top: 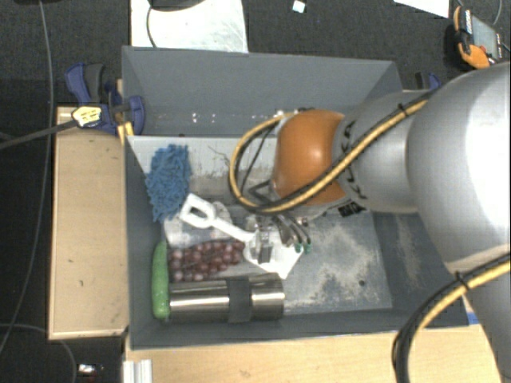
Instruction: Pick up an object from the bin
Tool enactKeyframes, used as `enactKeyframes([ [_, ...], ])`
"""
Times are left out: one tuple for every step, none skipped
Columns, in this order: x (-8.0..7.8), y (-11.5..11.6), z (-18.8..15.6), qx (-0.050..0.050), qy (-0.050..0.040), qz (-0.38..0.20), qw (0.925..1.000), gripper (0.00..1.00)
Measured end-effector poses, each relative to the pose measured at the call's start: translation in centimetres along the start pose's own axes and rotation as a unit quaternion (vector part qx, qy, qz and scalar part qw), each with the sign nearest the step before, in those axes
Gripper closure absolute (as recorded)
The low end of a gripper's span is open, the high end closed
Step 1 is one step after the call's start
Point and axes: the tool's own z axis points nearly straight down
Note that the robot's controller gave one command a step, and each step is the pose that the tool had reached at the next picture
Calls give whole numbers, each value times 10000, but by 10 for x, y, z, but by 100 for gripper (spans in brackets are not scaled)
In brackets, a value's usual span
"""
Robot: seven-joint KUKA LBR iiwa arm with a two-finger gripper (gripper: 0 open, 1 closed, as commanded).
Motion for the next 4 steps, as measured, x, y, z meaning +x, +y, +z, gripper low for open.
enactKeyframes([
  [1, 0, -15, 0, 2, -1, 10000, 100],
  [0, 0, -43, -4, -5, -3, 10000, 100],
  [-1, 0, -58, -4, -11, -8, 10000, 100],
  [-1, 0, -73, -6, -19, -11, 10000, 100],
])
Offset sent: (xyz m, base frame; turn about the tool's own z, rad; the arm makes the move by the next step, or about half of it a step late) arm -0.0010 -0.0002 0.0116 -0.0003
